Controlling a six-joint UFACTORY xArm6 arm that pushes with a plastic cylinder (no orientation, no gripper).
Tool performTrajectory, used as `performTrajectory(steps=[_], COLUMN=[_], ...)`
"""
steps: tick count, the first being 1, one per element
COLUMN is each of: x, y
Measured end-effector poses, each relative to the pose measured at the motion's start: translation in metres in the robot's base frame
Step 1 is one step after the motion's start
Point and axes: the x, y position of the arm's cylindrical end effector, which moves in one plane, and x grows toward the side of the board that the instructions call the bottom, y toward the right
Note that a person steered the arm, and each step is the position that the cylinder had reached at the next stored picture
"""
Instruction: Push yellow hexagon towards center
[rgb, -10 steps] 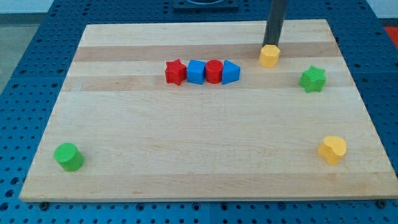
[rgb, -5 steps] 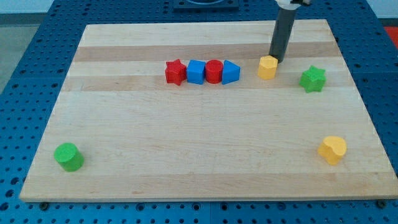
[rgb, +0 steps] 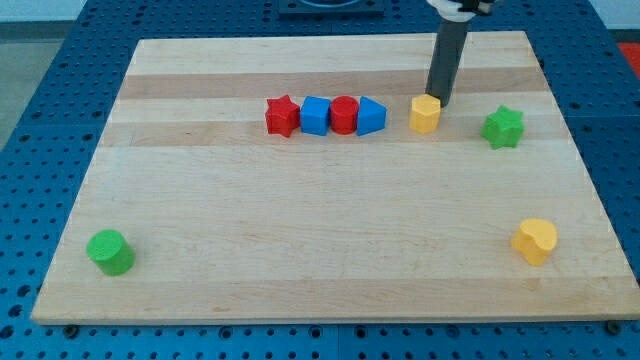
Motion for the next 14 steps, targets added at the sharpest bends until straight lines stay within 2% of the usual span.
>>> performTrajectory(steps=[3, 7, 8, 10, 14], x=[0.016, 0.095, 0.101, 0.072, 0.103], y=[-0.012, -0.022, -0.027, -0.027, -0.066])
